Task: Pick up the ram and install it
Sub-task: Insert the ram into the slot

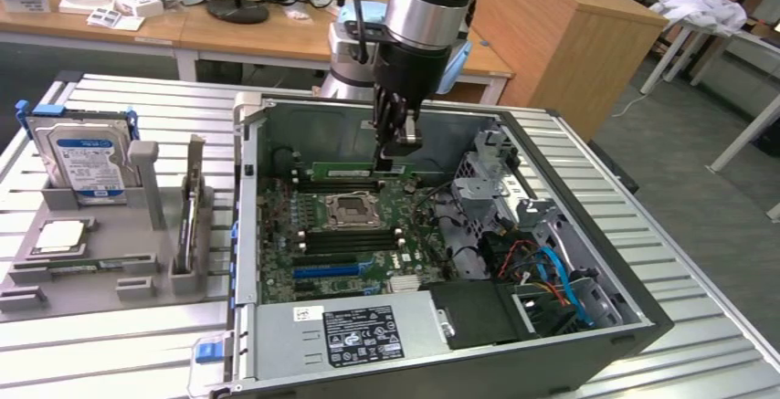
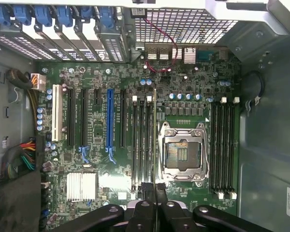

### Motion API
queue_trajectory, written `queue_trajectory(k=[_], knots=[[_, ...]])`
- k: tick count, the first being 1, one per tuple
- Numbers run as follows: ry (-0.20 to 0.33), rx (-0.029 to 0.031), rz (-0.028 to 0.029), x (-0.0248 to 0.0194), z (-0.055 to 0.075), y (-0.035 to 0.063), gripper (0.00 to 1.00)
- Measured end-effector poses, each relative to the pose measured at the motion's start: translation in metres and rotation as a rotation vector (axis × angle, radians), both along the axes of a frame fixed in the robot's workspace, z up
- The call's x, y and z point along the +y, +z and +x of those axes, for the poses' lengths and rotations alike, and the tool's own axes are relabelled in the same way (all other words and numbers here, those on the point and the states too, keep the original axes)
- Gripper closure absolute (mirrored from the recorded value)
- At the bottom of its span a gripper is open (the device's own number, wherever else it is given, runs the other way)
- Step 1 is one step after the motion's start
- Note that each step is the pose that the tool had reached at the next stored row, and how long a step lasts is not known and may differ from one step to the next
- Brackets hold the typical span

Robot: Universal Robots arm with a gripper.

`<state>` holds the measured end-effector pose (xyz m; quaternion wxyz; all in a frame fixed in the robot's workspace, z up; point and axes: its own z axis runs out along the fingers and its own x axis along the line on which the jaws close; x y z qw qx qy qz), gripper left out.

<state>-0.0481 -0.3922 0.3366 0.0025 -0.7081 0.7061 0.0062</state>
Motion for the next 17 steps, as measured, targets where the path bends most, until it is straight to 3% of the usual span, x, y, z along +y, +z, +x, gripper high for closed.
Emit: queue_trajectory(k=[9,17], knots=[[0.0,-0.0001,0.0002,-0.0055,0.0,-0.0012,0.88],[0.0,0.0,0.0001,-0.0061,0.0,-0.0098,0.88]])
